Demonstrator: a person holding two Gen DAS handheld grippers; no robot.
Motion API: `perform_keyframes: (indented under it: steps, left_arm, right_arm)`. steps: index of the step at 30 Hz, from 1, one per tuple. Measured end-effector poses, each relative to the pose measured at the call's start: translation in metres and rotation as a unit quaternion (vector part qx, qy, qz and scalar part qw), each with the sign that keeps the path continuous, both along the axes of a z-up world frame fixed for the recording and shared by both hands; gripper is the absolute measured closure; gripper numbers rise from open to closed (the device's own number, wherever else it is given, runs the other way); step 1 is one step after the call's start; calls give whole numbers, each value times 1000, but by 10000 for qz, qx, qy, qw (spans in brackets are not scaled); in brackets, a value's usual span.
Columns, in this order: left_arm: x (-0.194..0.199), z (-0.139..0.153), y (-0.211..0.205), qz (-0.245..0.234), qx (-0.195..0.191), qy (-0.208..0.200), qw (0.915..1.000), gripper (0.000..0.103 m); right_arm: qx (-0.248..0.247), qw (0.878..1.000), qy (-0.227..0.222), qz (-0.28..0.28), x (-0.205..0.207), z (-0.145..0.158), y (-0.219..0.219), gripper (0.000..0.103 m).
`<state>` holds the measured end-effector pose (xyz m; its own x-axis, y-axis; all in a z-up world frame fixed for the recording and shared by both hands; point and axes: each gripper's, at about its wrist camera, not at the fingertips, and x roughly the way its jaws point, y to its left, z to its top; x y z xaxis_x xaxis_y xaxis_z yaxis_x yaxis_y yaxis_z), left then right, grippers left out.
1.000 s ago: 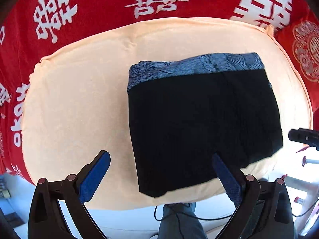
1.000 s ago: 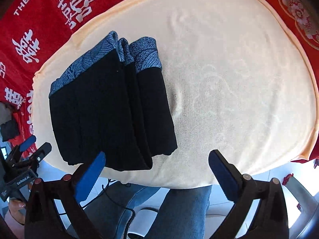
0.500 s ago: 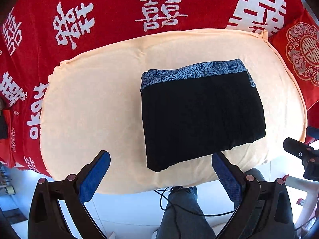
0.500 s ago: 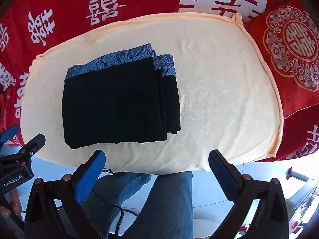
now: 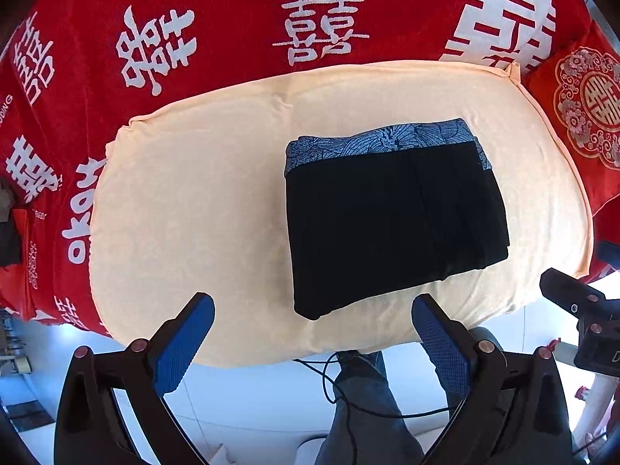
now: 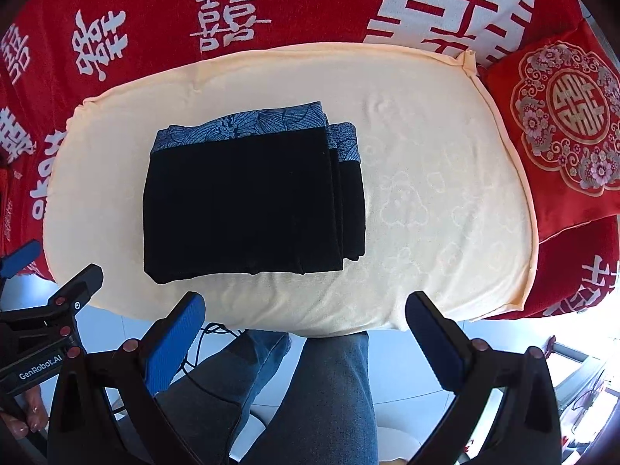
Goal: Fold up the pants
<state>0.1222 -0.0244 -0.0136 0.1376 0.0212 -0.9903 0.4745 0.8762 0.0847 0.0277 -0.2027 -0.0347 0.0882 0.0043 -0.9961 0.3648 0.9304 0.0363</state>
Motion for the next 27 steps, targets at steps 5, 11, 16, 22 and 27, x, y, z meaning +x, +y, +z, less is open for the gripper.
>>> perform_keyframes:
  steps: [5, 11, 16, 22, 27]
  left_arm:
    - [-2, 0, 1, 21, 51, -4, 10000, 1]
    - [-2, 3, 4, 12, 103, -72, 9999, 1]
    - [-3, 3, 5, -8, 122, -40, 9999, 1]
    - [-3, 5, 8, -27, 112, -55, 9999, 1]
    - [-2, 8, 10, -26, 95, -107, 9999, 1]
  right_arm:
    - [-50, 10000, 2, 65, 3, 2, 3, 0]
    - [-103, 9999, -31, 91, 3, 6, 5, 0]
    - [-136, 9999, -29, 90, 2, 6, 8, 0]
    - [-155, 9999, -57, 44, 1, 8, 10, 0]
    - [-173, 9998, -76, 49, 2, 10, 11, 0]
